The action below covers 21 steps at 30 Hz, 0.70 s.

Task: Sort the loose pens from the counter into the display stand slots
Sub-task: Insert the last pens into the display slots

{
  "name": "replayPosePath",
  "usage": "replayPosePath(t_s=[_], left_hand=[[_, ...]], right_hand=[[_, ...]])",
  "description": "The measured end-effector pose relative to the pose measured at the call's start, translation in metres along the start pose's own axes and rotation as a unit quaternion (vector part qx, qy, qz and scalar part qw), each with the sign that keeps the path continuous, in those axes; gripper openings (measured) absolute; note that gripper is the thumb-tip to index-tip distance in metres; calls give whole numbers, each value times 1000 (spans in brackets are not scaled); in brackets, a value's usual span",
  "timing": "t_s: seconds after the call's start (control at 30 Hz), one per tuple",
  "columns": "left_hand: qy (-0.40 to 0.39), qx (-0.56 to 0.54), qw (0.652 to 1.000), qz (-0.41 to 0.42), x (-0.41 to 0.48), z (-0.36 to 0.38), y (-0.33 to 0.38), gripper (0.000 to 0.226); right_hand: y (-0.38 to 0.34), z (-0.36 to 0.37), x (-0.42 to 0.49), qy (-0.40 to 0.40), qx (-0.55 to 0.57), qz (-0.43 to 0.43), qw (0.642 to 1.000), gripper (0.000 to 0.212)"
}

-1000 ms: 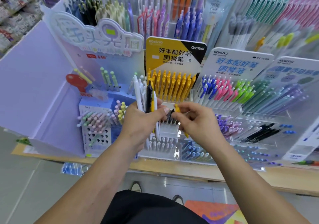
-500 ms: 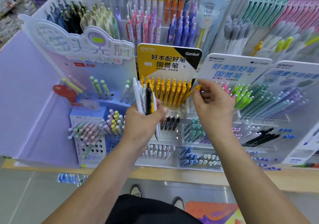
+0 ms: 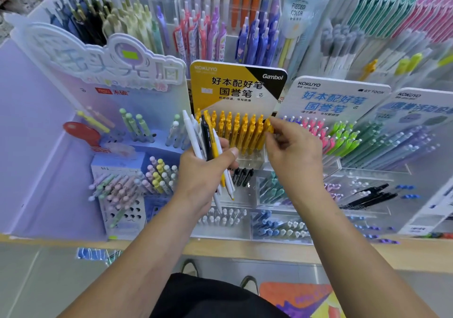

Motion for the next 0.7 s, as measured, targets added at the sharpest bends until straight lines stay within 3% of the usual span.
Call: replayPosePath(t_s=[0.13, 0.3, 0.43, 0.5, 0.57, 0.63, 0.7], left_hand=[[-13, -13, 1000, -5, -3, 3, -4, 17], [-16, -22, 1000, -12, -8, 4, -5, 16], [-20, -23, 1000, -8, -11, 1, -4, 16], [-28, -31, 999, -9, -15, 1, -4, 16], [-32, -42, 999, -11, -19, 2, -5, 16], [-31, -57, 998, -13, -23, 4, -7, 12], [-35, -79, 996, -20, -29, 9, -12, 13]], right_hand=[[-3, 7, -1, -36, -94, 8, 995, 34], [-1, 6, 8, -71, -144, 21, 987, 20], [-5, 4, 16, -119, -199, 27, 972, 35], [-17, -10, 10, -77, -169, -5, 982, 44], [-32, -22, -7, -56, -94, -36, 993, 36], [-38, -20, -32, -151, 51, 31, 987, 30], [-35, -12, -60, -255, 158, 133, 945, 42]])
Point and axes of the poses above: each hand's wrist, its own x-axis towards the middle knuckle, its own z-axis out of the palm, y = z × x, the point moved 4 cm from there along x, towards the middle knuckle, and after that the axes turned 1 degree about -z, right-handed, at the moved point
